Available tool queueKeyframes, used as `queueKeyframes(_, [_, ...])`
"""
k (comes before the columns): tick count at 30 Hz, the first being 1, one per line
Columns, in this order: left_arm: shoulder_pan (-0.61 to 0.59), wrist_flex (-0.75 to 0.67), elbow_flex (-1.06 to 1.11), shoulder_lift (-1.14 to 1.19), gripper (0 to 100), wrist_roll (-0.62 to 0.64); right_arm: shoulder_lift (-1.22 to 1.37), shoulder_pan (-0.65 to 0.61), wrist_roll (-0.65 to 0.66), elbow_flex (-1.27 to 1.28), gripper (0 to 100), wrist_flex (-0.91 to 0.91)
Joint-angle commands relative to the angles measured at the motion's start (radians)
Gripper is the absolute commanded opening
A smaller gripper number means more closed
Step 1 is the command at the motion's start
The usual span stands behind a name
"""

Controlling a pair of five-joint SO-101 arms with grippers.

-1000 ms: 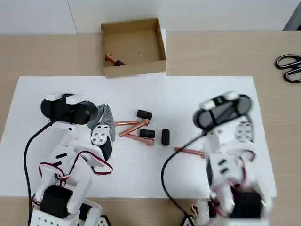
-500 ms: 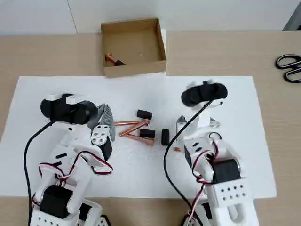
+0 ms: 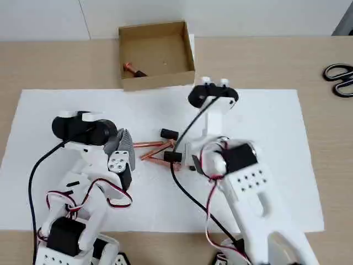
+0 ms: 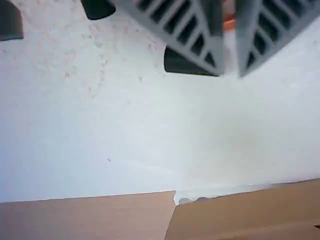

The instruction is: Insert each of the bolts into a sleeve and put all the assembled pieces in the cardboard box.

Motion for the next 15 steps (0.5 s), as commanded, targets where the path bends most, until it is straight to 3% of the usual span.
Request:
queueKeyframes(1, [0.002,0.002,-0.005,-0.009,1,0.000,0.076,-0.021,-0.015,-0.071,23.2,0.045])
queueKeyframes(5, [0.005,0.002,-0.005,-0.009,1,0.000,0.099,-0.028,-0.032,-0.072,23.2,0.074])
queueKeyframes(9, [0.005,0.002,-0.005,-0.008,1,0.000,0.108,-0.025,-0.118,-0.069,23.2,0.015])
queueKeyframes(15, [0.002,0.003,-0.005,-0.008,1,0.000,0.177,-0.027,-0.124,-0.034,23.1,-0.051])
